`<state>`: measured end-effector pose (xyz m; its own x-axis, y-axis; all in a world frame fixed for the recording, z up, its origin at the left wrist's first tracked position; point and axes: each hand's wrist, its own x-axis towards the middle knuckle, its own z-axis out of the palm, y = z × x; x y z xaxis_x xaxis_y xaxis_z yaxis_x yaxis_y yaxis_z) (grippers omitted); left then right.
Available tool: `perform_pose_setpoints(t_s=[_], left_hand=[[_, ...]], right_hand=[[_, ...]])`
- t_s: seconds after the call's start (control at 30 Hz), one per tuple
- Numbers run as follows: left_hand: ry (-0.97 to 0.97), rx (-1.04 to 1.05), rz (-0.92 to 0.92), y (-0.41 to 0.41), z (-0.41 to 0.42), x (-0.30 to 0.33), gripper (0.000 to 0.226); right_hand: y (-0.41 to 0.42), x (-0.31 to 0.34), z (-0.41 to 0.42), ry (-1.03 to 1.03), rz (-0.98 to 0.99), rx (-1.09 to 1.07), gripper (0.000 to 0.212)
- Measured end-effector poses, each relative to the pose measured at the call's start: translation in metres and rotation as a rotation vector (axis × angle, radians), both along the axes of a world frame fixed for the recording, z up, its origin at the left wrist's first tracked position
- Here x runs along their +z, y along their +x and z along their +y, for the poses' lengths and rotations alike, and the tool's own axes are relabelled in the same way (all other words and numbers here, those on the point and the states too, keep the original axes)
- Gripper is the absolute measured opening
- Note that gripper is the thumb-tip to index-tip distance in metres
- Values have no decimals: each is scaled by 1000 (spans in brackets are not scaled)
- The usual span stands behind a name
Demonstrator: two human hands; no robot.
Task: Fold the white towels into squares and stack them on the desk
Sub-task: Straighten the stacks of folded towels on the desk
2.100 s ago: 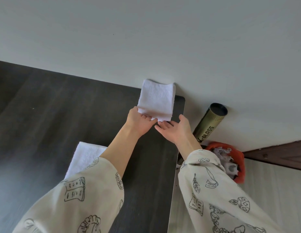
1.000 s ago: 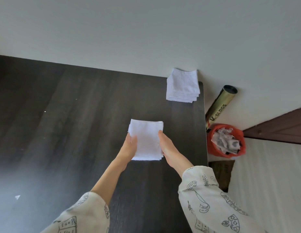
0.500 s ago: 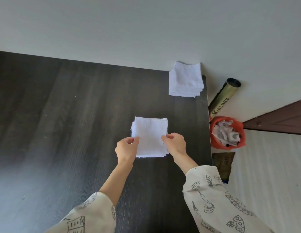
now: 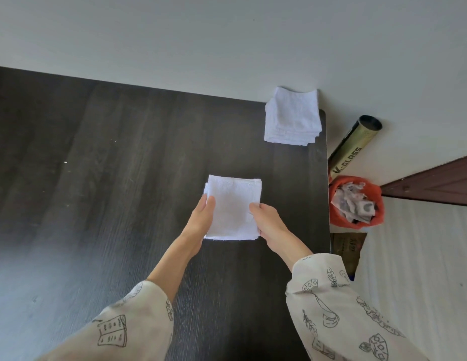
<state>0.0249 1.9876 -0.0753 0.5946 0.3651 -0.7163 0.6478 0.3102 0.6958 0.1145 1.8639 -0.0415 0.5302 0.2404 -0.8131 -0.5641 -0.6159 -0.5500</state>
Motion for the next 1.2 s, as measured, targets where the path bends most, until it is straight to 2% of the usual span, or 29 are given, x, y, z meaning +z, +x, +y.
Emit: perform_pose_setpoints(t_s=[0.03,0.1,0.23,0.33,0.4,0.47,0.57,0.63,0.7,0.77,0.8,0.9,1.0,1.1,1.13,1.2], left_hand=[[-15,-29,-9,-1,0,-1,75],[-4,-104,-27,-3,-4,4,79],[171,-197,12,-12,-10,5,55],[240,-241,24,-16,-13,1,55],[240,-249,10,-16,-15,3,56],[273,-191,16,-15,-12,12,58],[589,-206,31,2,5,20,57],[849,-410,-8,26,17,24,52],[981,-675,-52,52,20,26,50],[946,-842,-19,72,17,25,50],[909,-887,23,76,16,24,50],[879,-934,196,68,13,24,47],[826,-779,341,45,18,22,46],[696,-510,320,33,23,17,28],[600,-412,291,33,23,17,24],[336,-274,183,31,11,23,35]], right_hand=[[-1,0,1,13,18,38,27],[-4,1,0,13,61,108,41],[0,2,-5,-19,61,121,50],[-1,4,-5,-32,52,184,51],[-1,2,-5,-23,45,153,51],[-1,1,-7,-31,28,-36,48],[-6,-1,-18,-28,139,-503,45],[-15,1,-27,17,341,-700,50],[-25,3,-31,103,586,-859,55],[-29,5,-28,179,759,-943,59],[-28,5,-26,205,783,-952,61],[-19,8,-18,210,674,-873,60],[-9,7,-21,142,484,-724,64],[-11,4,-25,119,272,-653,61],[-15,4,-24,113,206,-623,59],[-26,6,-17,140,146,-567,53]])
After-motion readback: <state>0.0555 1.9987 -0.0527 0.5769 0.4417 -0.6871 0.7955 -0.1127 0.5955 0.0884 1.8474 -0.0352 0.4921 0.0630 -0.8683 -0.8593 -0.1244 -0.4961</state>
